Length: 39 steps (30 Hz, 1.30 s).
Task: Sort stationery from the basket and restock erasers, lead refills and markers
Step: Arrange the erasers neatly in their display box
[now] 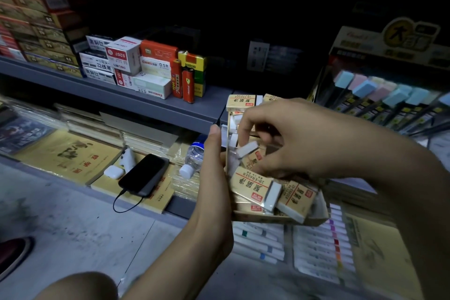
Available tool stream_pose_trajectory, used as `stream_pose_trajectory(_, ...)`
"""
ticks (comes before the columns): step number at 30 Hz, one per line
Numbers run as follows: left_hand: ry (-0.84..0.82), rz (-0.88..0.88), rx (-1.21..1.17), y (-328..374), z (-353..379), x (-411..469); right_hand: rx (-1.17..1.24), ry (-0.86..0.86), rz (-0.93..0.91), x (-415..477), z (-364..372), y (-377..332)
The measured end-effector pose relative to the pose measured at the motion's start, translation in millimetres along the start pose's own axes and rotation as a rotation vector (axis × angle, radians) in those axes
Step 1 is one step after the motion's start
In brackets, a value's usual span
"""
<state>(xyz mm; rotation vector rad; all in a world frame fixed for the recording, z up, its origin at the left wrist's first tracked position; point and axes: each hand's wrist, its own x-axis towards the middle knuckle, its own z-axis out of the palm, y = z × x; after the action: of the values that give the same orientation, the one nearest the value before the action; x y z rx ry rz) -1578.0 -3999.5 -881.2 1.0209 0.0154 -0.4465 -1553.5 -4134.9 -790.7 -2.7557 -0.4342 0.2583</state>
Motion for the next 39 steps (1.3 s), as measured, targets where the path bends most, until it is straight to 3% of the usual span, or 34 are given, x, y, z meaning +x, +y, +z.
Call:
stream_pose_trajectory(8,0.016,-0.024,0.027,-1.5,-0.8,1.1,0.175,0.174,-0.078,-9.9,-14.8,12.4)
stream_pose_trajectory(14,-0.007,-0.036,0.04,-1.6,0.7,3.0,0.637,0.228,-0.1,-8.5,-17.6,17.7)
stream_pose_trajectory(20,-0.006,-0.033,0.042,-3.2,0.2,4.2,1.208,0.199,0.064,-4.8,-6.8,8.0)
stream_pose_trajectory(22,-0.007,-0.034,0.045,-3.6,0.5,4.3,1.047,0.231,0.113,-6.3,-6.1,8.6)
stream_pose_trajectory(24,-0.01,-0.037,0.054,-3.4,1.2,4.2,0.598,0.291,0.214,-8.2,-3.8,8.7)
stream_pose_trajectory(26,-0.013,-0.033,0.063,-3.0,1.0,4.4,0.273,0.241,0.288,-8.7,1.7,5.1)
stream_pose_trajectory(30,0.01,-0.035,0.08,-3.3,-0.4,5.1,-0.121,0.225,0.389,-8.5,14.1,-8.6)
stream_pose_trajectory(34,0.02,-0.028,0.076,-4.6,-0.9,6.1,-0.307,0.242,0.428,-6.2,14.9,-17.6)
stream_pose_trajectory(39,0.002,-0.015,0.085,-5.0,-1.2,5.2,-0.348,0.148,0.411,-6.2,12.7,-20.7)
